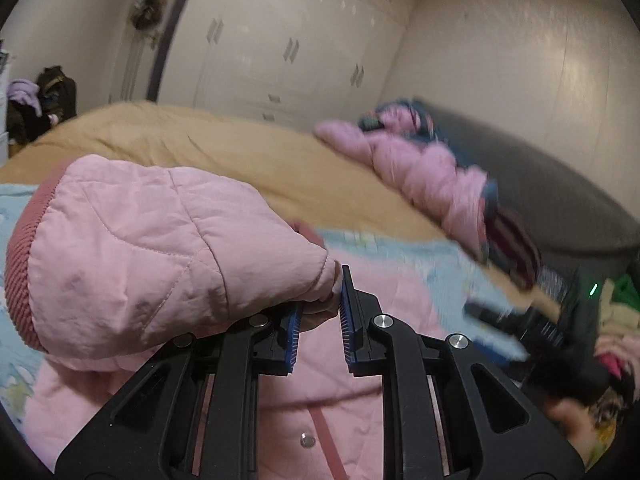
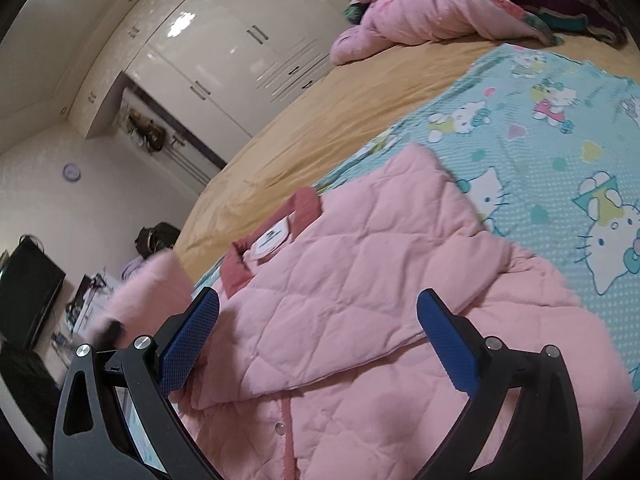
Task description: Fold large clothes
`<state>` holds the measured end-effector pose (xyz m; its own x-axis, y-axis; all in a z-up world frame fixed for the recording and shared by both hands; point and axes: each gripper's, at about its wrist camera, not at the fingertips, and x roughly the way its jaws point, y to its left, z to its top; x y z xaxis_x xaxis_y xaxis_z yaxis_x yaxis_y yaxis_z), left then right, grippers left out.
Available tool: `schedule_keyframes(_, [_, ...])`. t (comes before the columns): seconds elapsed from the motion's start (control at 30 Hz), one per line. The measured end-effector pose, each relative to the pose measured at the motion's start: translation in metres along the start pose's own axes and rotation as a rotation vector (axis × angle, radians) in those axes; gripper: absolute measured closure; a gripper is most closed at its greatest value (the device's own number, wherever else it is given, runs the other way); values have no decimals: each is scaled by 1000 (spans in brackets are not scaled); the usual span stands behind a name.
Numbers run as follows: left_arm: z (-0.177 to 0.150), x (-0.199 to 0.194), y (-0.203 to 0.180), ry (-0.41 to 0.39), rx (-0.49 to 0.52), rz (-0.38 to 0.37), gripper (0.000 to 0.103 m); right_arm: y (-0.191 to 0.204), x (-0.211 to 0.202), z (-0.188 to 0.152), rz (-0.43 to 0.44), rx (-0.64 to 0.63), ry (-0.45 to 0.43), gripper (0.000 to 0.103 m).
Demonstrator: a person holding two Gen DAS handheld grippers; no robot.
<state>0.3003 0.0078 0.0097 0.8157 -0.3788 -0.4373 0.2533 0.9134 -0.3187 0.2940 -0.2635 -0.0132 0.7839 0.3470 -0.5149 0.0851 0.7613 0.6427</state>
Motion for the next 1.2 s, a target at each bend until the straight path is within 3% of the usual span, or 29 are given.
schedule_keyframes(0.17, [-32,42,-2,161,5,-16,91,-11,2,1,-3,32,4,4])
schedule_keyframes(0.27, [-43,52,2,210,-32,-35,87,-15,3,1,-6,45,6,4])
schedule_keyframes(0.33, [-47,53,5,214,-69,-60,76,-18,3,1,-10,55,10,4])
schedule_keyframes(0.4, [-46,45,6,191,-122,-90,47,-20,4,0,-9,62,15,4])
schedule_keyframes(0.47, [-44,31,3,135,-158,-81,31,-19,5,0,-8,62,20,4])
schedule_keyframes(0.63, [-36,-3,6,-9,-282,-15,9,-13,10,-4,2,48,35,4])
schedule_keyframes(0.7, [-33,-16,20,-80,-340,57,9,-12,11,-4,4,46,36,4])
schedule_keyframes(0.73, [-31,-20,31,-107,-380,59,9,-12,11,-4,2,46,35,4])
schedule_keyframes(0.83, [-25,-15,56,-86,-439,82,11,-12,13,-5,1,45,38,4])
schedule_keyframes(0.87, [-24,-17,62,-93,-454,84,24,-11,13,-5,3,45,40,4])
schedule_keyframes(0.9, [-23,-17,68,-104,-470,90,51,-11,13,-5,3,45,43,4])
schedule_keyframes(0.97, [-16,-16,72,-122,-467,96,81,-12,13,-5,3,45,39,4])
schedule_keyframes(1.1, [-2,-17,55,-145,-394,-18,84,-16,6,-2,-3,64,4,4])
schedule_keyframes(1.2, [2,-5,26,-112,-323,-99,84,-22,2,0,-8,86,-13,4])
